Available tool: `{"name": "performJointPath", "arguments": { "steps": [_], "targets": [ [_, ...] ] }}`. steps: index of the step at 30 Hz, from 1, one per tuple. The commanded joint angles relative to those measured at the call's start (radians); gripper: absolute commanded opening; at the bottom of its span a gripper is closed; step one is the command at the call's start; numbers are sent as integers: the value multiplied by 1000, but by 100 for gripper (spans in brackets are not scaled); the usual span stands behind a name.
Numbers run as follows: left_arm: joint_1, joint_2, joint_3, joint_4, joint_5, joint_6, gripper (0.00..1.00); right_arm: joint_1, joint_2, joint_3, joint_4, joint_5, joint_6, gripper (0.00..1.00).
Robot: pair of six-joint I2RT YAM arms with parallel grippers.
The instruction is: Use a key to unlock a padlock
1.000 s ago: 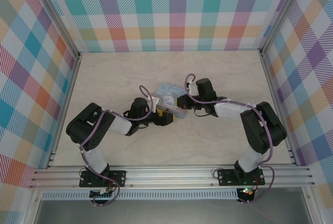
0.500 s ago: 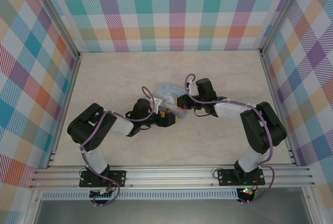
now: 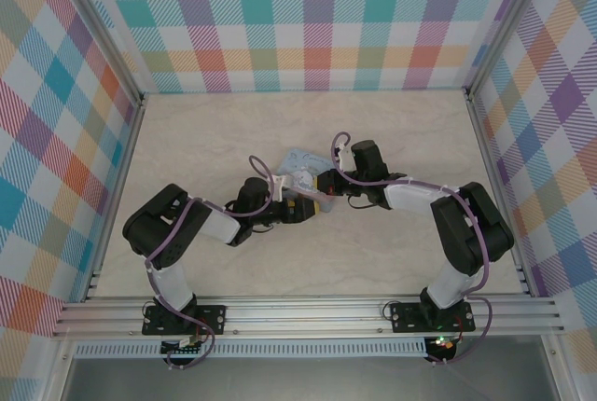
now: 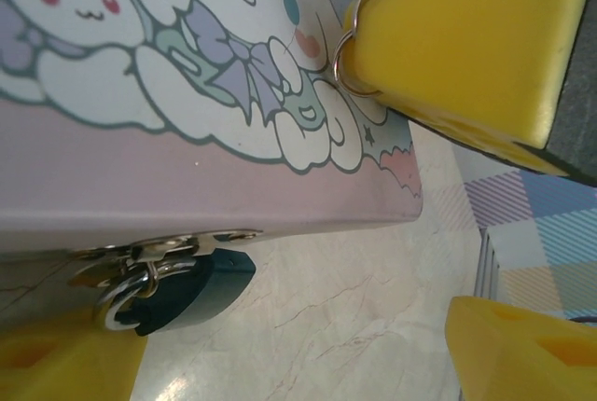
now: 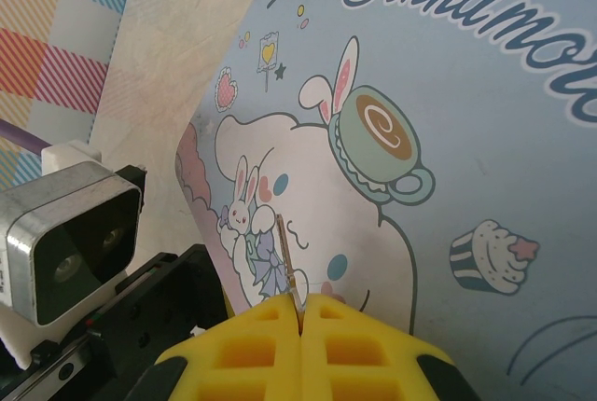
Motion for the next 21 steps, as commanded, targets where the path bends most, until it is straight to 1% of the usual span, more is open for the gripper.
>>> {"name": "performJointPath", "arguments": {
  "steps": [1, 7, 13, 21],
  "targets": [
    [-18, 11, -18, 74, 5, -47, 82, 12, 18, -28, -34, 17, 10, 1],
    [-22, 23, -31, 130, -11, -92, 81, 12, 21, -29, -33, 23, 12, 1],
    [-22, 22, -44, 136, -42, -108, 79, 12, 26, -29, -32, 24, 16, 1],
    [-24, 30, -46, 153, -54, -121, 74, 12, 29, -27, -28, 22, 16, 1]
  ]
}}
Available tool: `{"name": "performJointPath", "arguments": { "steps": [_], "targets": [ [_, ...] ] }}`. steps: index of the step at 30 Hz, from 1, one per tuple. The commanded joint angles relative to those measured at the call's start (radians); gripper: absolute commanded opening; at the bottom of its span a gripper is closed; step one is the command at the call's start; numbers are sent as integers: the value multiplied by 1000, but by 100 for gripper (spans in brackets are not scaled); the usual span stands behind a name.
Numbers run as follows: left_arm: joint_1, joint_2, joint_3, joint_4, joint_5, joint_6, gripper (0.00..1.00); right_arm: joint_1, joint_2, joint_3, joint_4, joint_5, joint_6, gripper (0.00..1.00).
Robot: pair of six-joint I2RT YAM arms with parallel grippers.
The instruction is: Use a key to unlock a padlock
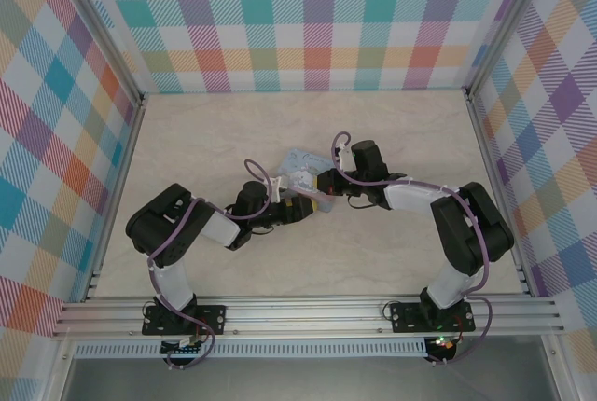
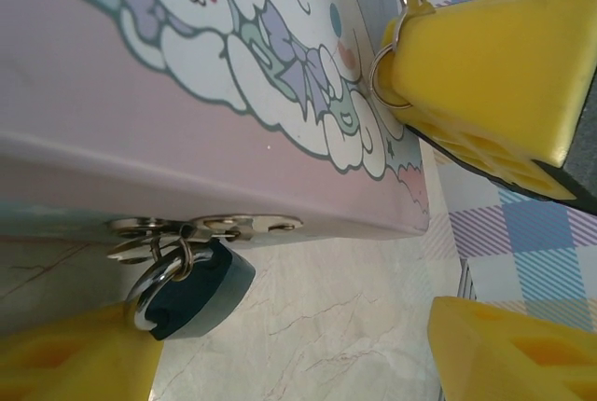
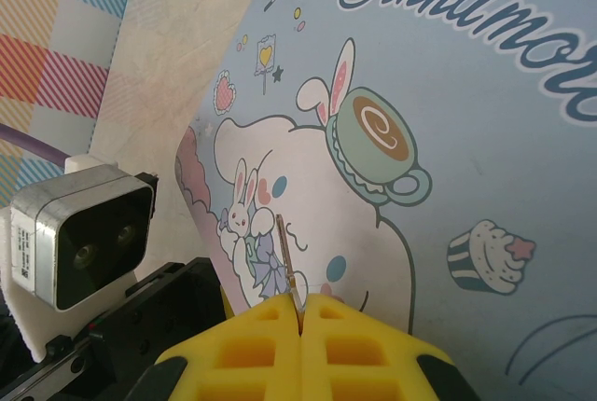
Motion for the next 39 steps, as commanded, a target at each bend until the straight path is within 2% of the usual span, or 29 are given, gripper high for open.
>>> {"name": "performJointPath", "arguments": {
  "steps": [1, 14, 21, 28, 39],
  "targets": [
    [-18, 9, -12, 56, -14, -10, 73, 12, 28, -25, -34, 18, 0, 2],
    [-34, 18, -18, 100, -34, -41, 62, 11, 27, -25, -33, 19, 0, 2],
    [-42, 38, -21, 114, -59, -56, 61, 12, 26, -27, -34, 20, 0, 2],
    [-43, 37, -53, 135, -138, -91, 61, 12, 23, -28, -35, 22, -1, 2],
    [-43, 66, -45, 186, -151, -114, 57, 12, 23, -24, -39, 19, -5, 2]
  ]
}}
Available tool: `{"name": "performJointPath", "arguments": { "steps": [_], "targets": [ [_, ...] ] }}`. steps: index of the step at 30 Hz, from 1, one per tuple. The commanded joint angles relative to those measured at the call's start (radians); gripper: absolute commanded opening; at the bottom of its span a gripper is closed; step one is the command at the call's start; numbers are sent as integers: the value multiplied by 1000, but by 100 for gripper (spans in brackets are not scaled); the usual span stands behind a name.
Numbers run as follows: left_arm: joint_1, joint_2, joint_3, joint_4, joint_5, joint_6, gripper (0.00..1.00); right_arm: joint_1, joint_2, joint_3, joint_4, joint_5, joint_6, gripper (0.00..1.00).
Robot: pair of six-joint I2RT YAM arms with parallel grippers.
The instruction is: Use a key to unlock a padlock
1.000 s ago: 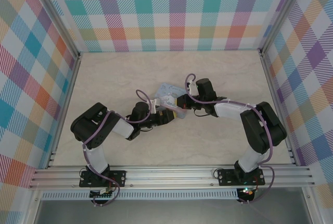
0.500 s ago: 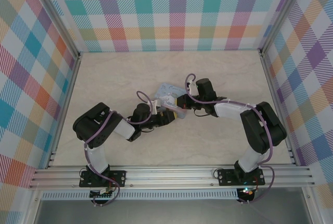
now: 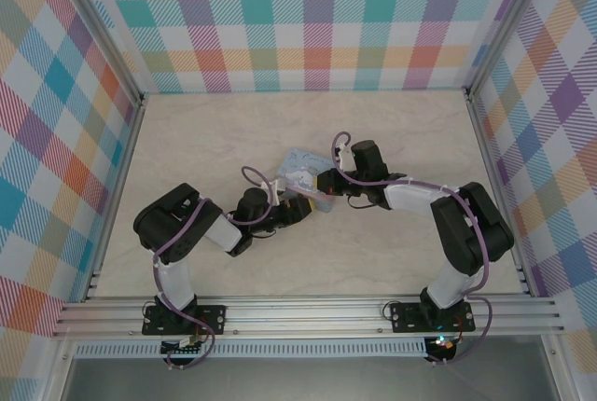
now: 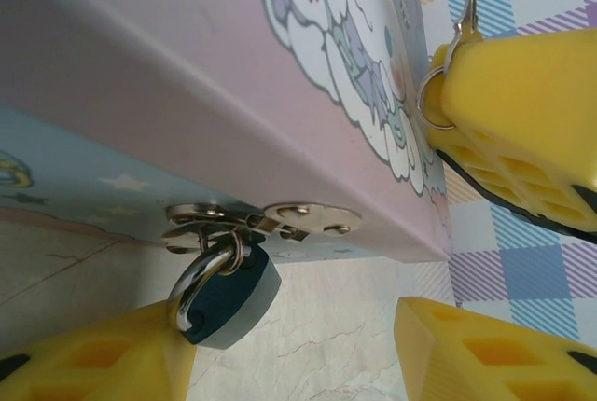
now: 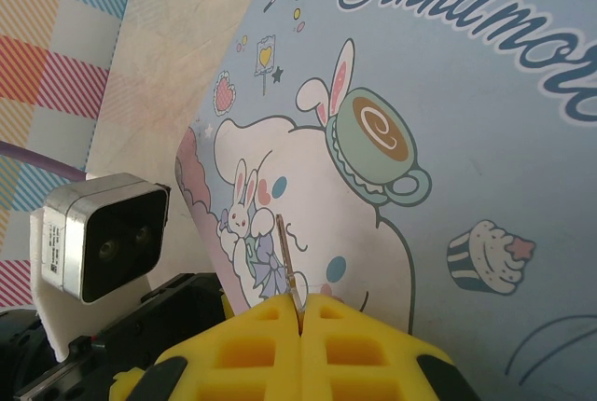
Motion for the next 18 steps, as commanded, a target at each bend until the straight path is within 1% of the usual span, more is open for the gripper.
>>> {"name": "performJointPath", "arguments": {
  "steps": [1, 11, 18],
  "targets": [
    [-11, 20, -5, 57, -40, -5, 56, 12, 23, -23, -39, 18, -7, 2],
    [-15, 30, -5, 66, -88, -20, 40, 12, 20, -22, -40, 18, -5, 2],
    [-16, 31, -10, 67, -98, -23, 29, 11, 19, -23, -40, 18, -7, 2]
  ]
}}
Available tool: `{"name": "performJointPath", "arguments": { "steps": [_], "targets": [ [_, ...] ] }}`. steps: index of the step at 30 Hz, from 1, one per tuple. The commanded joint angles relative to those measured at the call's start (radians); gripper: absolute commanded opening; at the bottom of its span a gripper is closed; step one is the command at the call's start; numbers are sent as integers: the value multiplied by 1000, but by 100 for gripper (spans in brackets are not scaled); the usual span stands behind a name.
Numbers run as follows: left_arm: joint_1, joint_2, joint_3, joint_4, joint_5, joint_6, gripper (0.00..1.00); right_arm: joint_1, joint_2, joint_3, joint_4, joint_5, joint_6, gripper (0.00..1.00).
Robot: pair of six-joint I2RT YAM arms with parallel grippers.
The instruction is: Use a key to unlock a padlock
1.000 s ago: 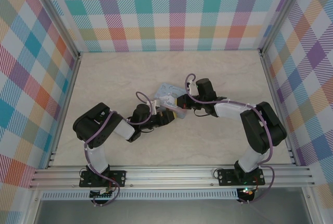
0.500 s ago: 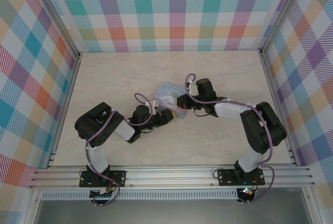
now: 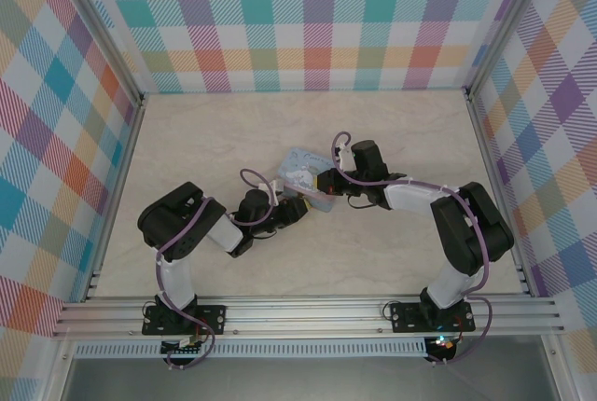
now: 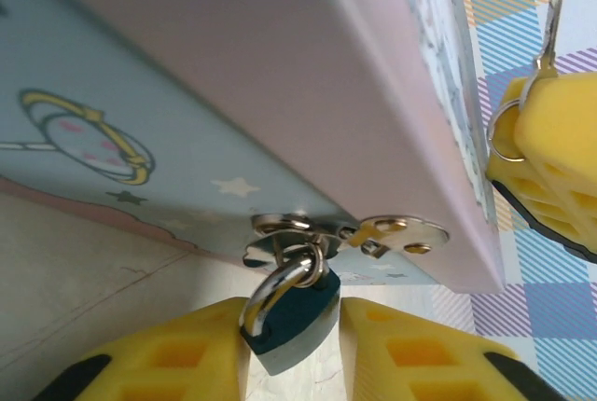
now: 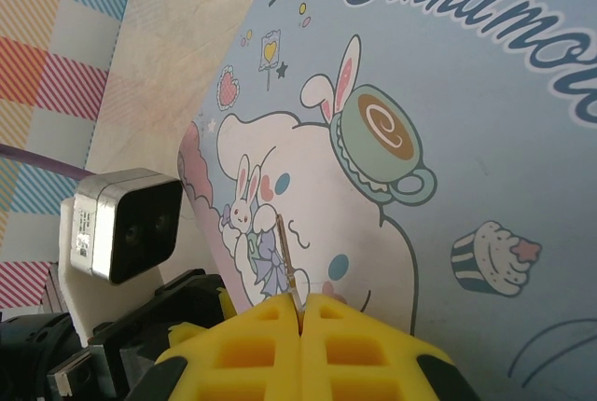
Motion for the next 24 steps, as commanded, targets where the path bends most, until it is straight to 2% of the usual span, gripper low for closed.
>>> {"name": "performJointPath", "arguments": {
  "steps": [1, 15, 24],
  "targets": [
    [-11, 2, -10, 58, -22, -2, 27, 12, 19, -24, -41, 14, -6, 2],
    [-13, -15, -16, 49, -23, -6, 15, 12, -16, -22, -48, 16, -15, 2],
    [-13, -99, -31, -55, -32, 28, 9, -5, -146, -49, -110, -5, -89, 2]
  ]
}}
